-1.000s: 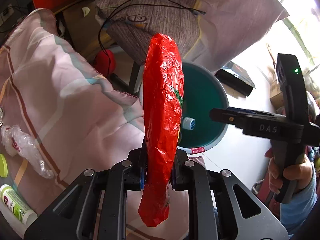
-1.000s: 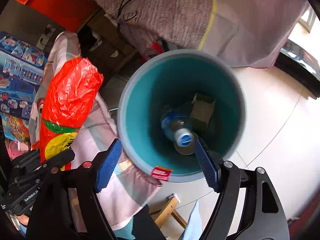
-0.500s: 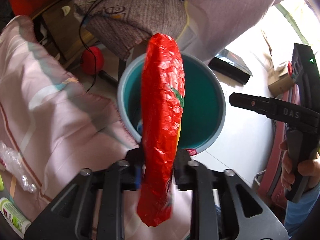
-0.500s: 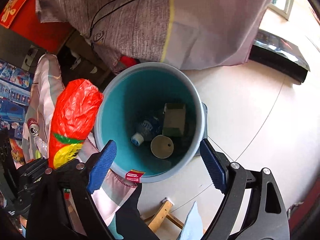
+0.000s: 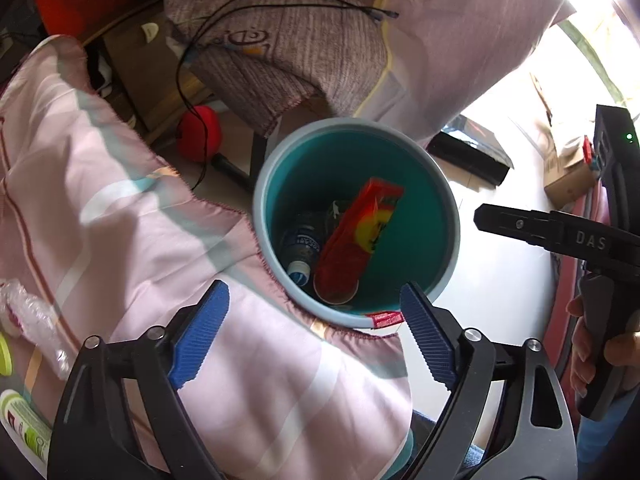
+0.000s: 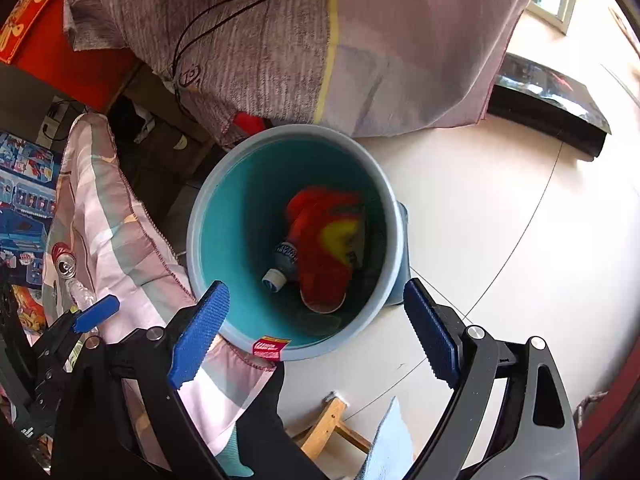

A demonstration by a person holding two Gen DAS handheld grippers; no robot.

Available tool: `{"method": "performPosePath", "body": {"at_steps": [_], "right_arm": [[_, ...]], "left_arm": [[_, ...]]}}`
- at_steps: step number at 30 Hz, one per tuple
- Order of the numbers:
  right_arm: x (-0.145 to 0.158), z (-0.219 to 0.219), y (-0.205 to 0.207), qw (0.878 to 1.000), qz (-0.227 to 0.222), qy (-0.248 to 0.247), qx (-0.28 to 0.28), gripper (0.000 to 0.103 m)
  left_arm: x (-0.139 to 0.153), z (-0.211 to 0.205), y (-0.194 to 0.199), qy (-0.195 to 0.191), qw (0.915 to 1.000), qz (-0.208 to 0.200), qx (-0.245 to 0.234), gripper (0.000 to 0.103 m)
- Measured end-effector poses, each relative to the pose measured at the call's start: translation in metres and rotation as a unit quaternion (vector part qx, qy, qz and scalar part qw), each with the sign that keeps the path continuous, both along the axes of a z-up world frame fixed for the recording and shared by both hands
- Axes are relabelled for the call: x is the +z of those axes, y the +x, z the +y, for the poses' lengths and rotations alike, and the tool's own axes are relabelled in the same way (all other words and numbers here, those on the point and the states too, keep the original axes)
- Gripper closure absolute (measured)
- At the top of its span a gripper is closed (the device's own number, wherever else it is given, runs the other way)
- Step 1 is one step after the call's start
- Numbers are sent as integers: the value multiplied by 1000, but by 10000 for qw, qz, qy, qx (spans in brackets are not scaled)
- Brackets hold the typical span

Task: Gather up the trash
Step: 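Move both tools back over the table toward the tissue and packet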

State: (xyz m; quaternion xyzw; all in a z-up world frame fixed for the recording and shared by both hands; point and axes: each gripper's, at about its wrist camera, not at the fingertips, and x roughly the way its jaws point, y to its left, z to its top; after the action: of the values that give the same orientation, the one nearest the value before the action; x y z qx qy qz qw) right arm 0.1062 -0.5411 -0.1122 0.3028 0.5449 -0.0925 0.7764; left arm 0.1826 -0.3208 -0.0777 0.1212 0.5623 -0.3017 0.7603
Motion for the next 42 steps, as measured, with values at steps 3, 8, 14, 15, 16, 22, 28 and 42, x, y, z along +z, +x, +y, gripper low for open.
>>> {"method": "performPosePath", "body": {"at_steps": [3,8,14,15,16,22,28,42], "right_arm": [[6,9,1,10000,-4,-43,72,18],[19,31,1,9996,-22,-149,244,16],[36,79,6,9973,-135,-225,690,16],[39,90,8,9965,-152,-231,784,16],[41,100,10,9958,-164,-237,869,16],[48,167,21,9891,-186,-274,1436,16],[49,242,30,9769,-119,-299,2113,16],[33,359,34,9512,218,-369,3056,16]], "left_arm": [[4,10,-3,-34,9999,3,99,12],[15,38,-12,-142,9994,-52,314,11],[29,97,-26,-240,9967,-191,751,11],[30,109,-28,-251,9960,-207,833,11],[32,120,-30,-253,9951,-228,931,11],[41,205,-46,-197,9863,-406,1589,10],[44,297,-65,-172,9705,-531,2347,8],[7,447,-84,-362,9224,-174,3841,7]]}}
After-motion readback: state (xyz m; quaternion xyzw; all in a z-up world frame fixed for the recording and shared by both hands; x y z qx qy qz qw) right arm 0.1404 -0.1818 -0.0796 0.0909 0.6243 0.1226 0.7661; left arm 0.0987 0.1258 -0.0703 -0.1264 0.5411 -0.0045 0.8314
